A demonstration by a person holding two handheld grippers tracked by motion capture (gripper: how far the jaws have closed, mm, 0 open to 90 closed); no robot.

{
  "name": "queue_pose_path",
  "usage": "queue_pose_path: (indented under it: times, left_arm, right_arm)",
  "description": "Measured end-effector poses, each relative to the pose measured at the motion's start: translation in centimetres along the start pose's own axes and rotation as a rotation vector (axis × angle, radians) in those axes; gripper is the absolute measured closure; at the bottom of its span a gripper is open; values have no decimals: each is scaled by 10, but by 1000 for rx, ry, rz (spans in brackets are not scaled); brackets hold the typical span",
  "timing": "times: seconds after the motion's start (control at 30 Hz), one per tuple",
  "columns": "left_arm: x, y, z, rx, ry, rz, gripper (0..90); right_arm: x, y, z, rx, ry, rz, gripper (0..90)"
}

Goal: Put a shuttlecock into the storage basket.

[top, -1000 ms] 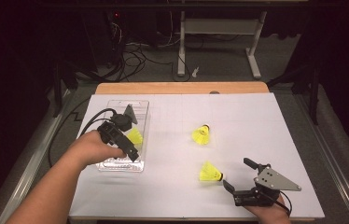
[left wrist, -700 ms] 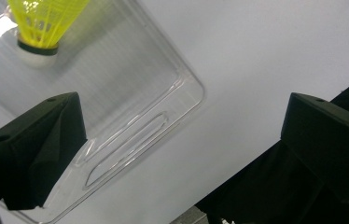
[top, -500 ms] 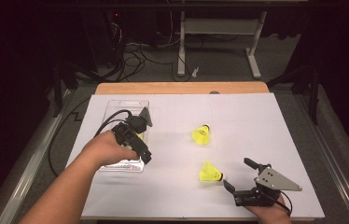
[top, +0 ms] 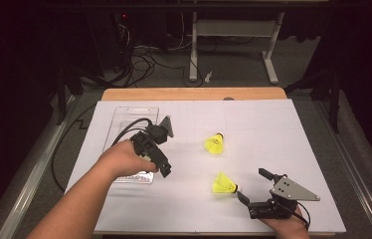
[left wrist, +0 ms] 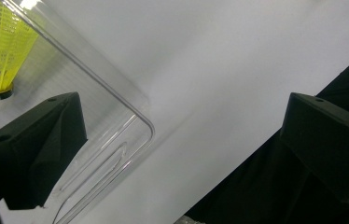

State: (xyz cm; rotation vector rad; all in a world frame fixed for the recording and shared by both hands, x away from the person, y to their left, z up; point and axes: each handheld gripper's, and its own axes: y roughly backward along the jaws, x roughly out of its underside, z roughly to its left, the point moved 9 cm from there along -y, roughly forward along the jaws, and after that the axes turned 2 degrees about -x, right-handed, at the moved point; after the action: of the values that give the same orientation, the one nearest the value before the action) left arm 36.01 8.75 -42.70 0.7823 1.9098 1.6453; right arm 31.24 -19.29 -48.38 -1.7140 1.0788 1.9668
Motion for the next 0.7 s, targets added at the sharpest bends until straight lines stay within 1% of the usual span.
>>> queue_pose_path:
  times: [0.13,0.23,0.33,0.47,0.5,0.63,0.7]
  left_arm:
    - [-1,1,-1,-2,-6,-7,16]
    - [-2,0,-4,-2,-11,-14,16]
    - [-4,-1,-10,0,-22,-16,17]
    - [-9,-3,-17,0,-48,-10,17]
    - [-10,-3,-19,-5,-56,-6,17]
    - [-17,-9,-28,6,-74,-1,17]
    - [-20,-12,-32,4,-83,4,17]
  right_arm:
    - [0,-3,-1,-3,-2,9,9]
    - [1,-4,1,-4,1,15,10]
    - [2,-4,2,-6,2,24,11]
    - [3,-3,1,-2,6,26,11]
    - [4,-3,1,-2,6,28,11]
    - [5,0,-1,2,3,27,11]
    - [6,1,-1,4,2,31,11]
